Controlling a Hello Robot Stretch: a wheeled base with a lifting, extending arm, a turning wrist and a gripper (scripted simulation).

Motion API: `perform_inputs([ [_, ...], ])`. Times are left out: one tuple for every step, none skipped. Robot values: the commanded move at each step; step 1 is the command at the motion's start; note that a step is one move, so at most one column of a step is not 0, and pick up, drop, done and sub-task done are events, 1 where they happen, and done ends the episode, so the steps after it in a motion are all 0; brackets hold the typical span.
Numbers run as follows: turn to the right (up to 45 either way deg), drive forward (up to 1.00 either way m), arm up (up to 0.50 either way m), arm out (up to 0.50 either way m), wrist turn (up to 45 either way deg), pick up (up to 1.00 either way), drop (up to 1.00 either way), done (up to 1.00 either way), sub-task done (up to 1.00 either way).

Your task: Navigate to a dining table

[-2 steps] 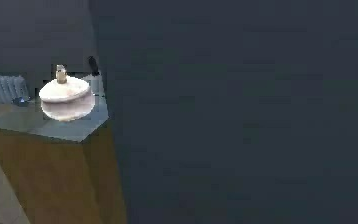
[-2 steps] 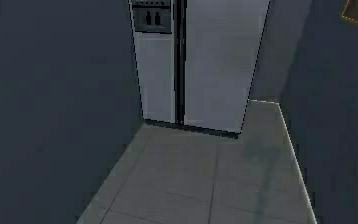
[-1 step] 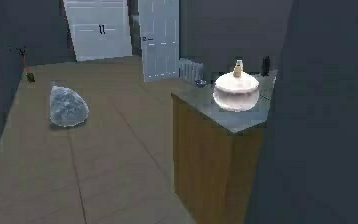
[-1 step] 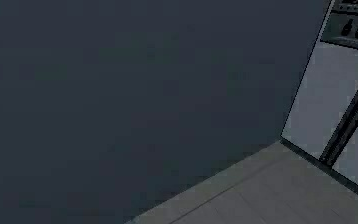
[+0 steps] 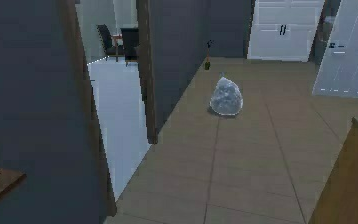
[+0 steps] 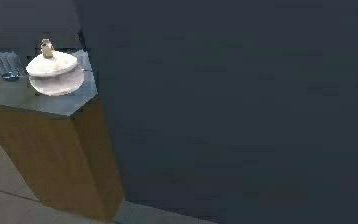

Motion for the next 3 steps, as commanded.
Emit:
perform_inputs([
  [-12.0, 0.0, 0.0, 0.0, 0.0, 0.0, 0.0, 0.0, 0.0],
  [0.0, 1.0, 0.0, 0.0, 0.0, 0.0, 0.0, 0.0, 0.0],
  [0.0, 0.65, 0.0, 0.0, 0.0, 0.0, 0.0, 0.0, 0.0],
])
